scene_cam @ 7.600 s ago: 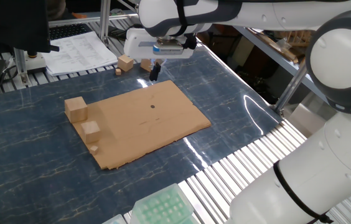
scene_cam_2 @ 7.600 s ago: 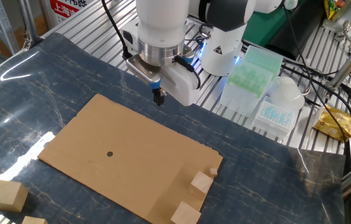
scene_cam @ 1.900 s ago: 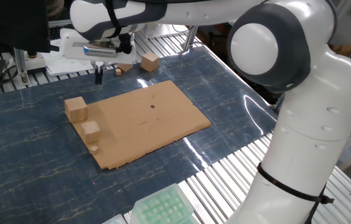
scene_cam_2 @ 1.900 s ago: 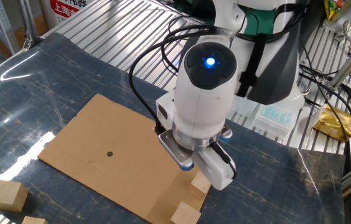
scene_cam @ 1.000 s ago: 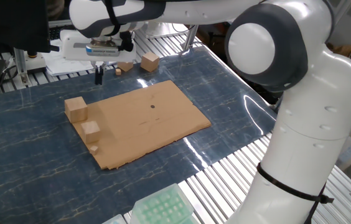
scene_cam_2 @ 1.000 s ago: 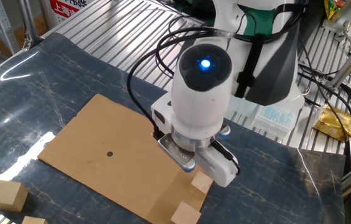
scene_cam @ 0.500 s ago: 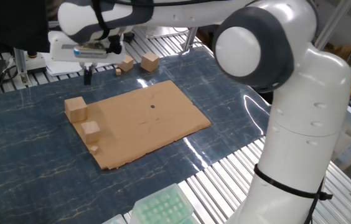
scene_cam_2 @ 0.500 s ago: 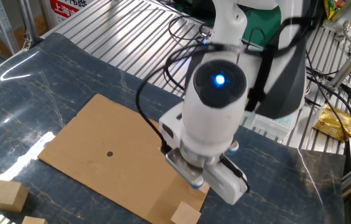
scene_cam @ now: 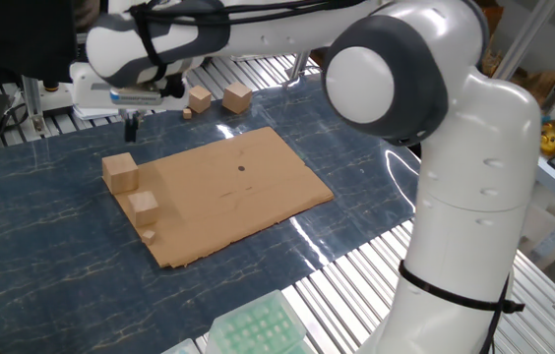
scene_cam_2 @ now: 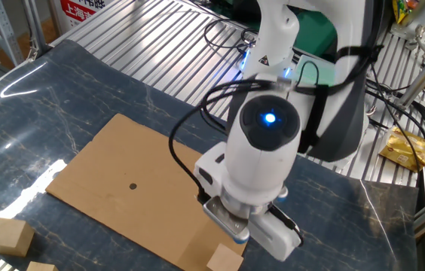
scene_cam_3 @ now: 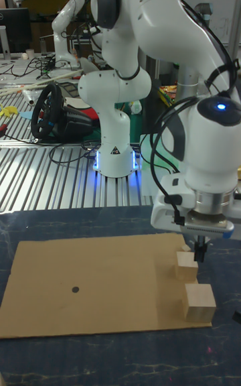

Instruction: Grab the block and place it at the designated location

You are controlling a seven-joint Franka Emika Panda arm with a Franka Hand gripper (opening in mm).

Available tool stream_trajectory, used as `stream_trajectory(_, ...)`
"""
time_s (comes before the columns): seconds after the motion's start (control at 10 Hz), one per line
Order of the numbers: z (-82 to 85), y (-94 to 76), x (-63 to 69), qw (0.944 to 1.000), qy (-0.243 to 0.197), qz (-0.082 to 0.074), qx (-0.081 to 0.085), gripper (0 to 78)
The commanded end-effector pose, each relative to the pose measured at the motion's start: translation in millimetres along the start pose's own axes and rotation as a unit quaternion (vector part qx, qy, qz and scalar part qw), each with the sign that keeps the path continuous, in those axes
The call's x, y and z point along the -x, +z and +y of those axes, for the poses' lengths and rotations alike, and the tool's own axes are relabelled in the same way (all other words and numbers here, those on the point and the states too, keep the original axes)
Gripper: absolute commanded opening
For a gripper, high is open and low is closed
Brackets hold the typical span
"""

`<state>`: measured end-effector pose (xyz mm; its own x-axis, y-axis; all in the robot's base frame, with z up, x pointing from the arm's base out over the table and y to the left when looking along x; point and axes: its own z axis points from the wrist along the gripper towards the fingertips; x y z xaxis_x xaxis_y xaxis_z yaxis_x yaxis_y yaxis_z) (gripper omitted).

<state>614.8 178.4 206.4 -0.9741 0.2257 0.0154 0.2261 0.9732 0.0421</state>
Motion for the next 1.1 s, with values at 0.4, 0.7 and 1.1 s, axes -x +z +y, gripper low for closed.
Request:
stream_trajectory(0.4, 8.3, 21.1, 10.6, 1.0, -0.005, -0.002, 0.004, 0.0)
stream_trajectory(0.7, 11.7, 31.6, 14.3, 0.9999, -0.007, -0.006, 0.005, 0.0)
stream_trajectory(1.1, 12.9, 40.7, 17.0, 0.9999, -0.011, -0.011, 0.006, 0.0)
